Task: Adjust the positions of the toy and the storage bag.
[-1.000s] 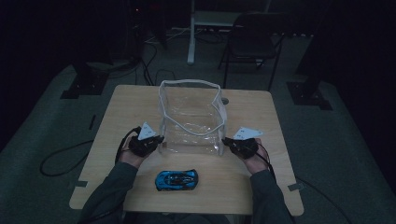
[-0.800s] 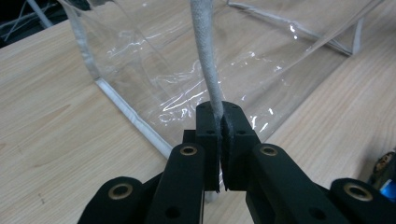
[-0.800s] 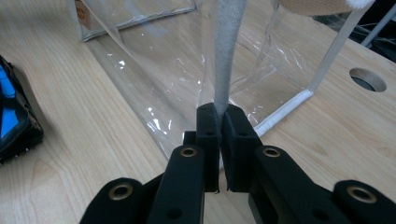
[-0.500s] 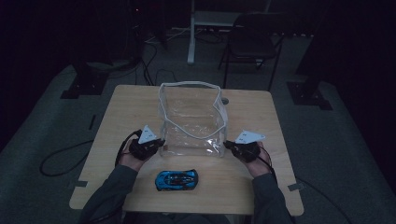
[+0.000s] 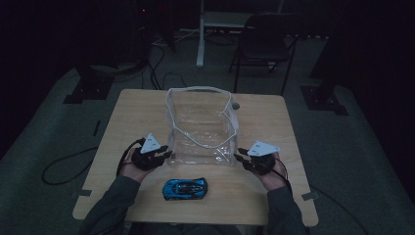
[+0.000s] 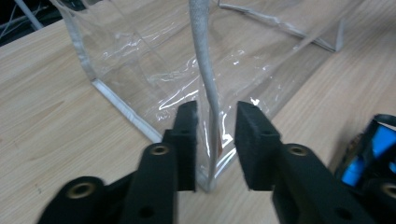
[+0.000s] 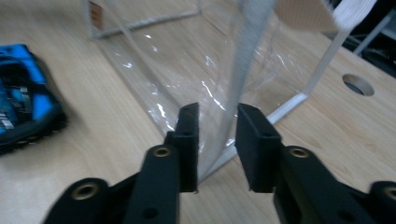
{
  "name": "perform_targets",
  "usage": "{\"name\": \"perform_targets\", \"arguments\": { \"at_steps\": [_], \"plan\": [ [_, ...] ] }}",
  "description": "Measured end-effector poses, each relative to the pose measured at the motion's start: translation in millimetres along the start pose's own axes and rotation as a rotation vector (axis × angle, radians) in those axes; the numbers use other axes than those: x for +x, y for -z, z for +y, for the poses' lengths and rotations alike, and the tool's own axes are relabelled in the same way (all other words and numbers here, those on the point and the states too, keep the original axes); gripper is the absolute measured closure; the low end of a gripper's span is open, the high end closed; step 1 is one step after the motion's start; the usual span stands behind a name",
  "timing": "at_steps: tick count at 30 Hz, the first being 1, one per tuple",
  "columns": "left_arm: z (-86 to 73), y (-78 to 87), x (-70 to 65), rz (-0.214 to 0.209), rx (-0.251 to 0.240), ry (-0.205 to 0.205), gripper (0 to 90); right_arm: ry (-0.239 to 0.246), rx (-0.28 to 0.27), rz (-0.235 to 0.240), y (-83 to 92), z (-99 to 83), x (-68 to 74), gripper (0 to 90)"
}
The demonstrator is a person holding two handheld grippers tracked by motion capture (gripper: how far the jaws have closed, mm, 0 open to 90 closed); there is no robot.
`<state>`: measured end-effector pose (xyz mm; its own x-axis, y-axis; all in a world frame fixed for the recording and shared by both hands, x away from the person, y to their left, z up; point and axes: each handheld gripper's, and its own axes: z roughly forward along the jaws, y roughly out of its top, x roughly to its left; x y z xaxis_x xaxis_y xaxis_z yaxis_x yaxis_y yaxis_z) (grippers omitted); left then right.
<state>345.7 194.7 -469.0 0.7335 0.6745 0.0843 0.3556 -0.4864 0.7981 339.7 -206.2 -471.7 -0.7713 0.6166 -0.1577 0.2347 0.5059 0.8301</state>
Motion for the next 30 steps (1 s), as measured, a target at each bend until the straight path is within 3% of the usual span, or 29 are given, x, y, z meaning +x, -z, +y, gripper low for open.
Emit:
{"name": "perform_targets", "arguments": {
  "at_steps": [7, 21, 30],
  "plan": [
    [-15.5, 14.9, -2.8, -0.025, 0.01, 0.001, 55.9, 0.028, -0.015, 0.044, 7.7, -1.2, 16.7, 56.9],
    [-47.6, 15.2, -22.2, -0.118, 0.062, -0.021, 40.0, 0.063, 0.051, 0.128, -19.7, -11.4, 42.3, 48.4],
    [-59.6, 11.1, -37.5, -0.222, 0.088, -0.046, 29.7, 0.085, 0.087, 0.177, -31.0, -13.9, 53.6, 47.1]
  ]
}}
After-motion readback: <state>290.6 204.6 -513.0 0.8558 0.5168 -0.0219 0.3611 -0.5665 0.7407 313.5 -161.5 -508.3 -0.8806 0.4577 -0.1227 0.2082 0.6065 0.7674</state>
